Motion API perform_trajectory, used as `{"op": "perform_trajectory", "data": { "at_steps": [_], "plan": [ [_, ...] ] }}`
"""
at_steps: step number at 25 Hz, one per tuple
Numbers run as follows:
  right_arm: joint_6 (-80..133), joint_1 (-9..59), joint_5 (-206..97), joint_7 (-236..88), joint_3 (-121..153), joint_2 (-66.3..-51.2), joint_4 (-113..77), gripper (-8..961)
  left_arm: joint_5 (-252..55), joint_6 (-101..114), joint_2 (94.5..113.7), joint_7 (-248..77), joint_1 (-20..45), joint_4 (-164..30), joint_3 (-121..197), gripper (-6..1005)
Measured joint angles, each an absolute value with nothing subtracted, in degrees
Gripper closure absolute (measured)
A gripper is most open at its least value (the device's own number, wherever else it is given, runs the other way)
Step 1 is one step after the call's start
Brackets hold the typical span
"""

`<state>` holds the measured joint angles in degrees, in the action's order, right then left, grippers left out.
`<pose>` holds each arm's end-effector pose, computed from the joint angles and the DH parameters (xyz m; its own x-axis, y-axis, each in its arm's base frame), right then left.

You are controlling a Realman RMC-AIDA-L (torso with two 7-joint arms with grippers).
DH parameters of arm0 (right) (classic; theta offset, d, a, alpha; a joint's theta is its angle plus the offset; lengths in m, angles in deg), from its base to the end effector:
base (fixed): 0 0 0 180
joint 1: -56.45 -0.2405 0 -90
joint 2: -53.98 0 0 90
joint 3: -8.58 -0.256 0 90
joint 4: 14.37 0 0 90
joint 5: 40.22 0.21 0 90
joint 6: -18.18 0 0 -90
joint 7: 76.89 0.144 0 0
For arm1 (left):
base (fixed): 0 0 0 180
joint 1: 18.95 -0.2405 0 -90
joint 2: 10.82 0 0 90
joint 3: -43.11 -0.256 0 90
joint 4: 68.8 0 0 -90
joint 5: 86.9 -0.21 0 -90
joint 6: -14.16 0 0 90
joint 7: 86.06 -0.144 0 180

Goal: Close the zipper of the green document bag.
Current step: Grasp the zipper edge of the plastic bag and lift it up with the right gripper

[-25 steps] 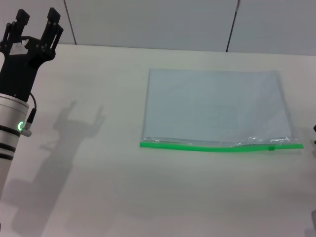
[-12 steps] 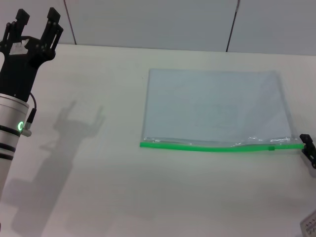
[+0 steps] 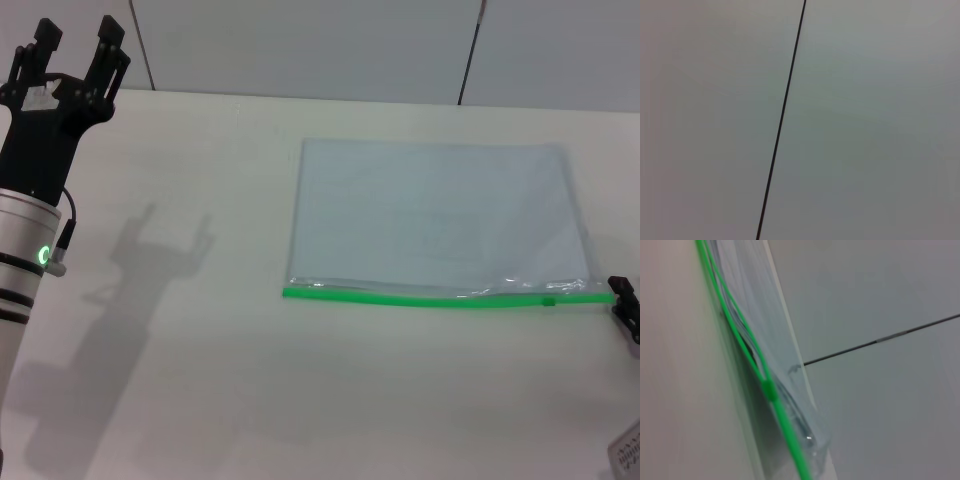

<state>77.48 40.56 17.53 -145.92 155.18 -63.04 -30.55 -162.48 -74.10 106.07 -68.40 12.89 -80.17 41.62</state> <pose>0.3647 0.2762 -0.0457 0.8642 0.1058 0.4919 0.5028 -0.2180 -0.8364 -0.2810 0.3383 0.0169 0.4581 -0.3256 0.8271 0.8072 -0.2373 -0.5405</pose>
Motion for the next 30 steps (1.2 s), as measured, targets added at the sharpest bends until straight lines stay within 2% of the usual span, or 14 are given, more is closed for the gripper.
{"op": "perform_trajectory", "data": {
  "at_steps": [19,30],
  "plan": [
    [75.7,40.5,17.3,-149.2,158.1,-63.08,-35.1,75,-162.5,-73.9,106.07,-68.4,12.8,-80.1,41.6,232],
    [74.3,37.5,17.3,-149.4,158.9,-62.83,-35.4,75,-162.8,-73.8,106.07,-68.4,13.4,-80.4,41.3,232]
  ]
}}
